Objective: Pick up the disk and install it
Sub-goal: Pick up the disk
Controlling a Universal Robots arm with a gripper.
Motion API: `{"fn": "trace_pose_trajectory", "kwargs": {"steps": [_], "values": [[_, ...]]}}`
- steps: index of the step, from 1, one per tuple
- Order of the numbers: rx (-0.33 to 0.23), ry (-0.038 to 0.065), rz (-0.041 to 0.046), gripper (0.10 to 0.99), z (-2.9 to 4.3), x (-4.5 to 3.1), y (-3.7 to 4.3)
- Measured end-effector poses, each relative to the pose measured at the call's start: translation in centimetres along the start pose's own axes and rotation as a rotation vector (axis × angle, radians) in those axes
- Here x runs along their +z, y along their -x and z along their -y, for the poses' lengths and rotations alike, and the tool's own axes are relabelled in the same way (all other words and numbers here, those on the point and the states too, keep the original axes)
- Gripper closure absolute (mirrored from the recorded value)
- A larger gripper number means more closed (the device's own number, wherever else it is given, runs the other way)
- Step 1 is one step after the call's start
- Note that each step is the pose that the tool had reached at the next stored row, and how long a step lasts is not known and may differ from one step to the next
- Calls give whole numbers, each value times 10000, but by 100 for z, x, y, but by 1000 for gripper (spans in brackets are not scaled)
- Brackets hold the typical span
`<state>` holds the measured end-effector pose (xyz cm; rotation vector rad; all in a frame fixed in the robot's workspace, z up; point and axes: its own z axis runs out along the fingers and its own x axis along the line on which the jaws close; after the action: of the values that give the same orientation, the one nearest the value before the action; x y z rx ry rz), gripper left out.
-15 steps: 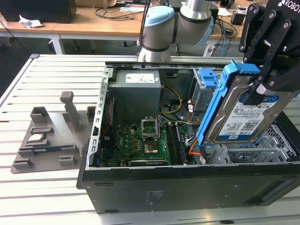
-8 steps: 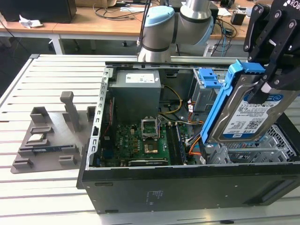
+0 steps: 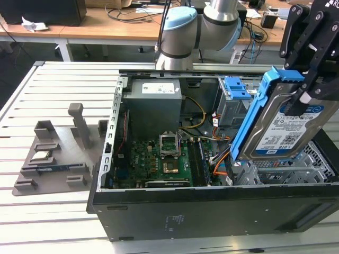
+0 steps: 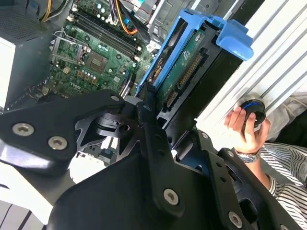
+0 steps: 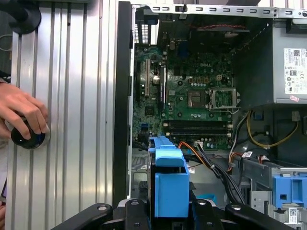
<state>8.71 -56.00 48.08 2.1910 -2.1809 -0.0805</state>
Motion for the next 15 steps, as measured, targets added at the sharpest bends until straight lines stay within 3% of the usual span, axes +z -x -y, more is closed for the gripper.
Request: {"fn": "trace_pose_trajectory", "kwargs": {"steps": [15], "values": [[0,0,1,722,114,32,20]]}}
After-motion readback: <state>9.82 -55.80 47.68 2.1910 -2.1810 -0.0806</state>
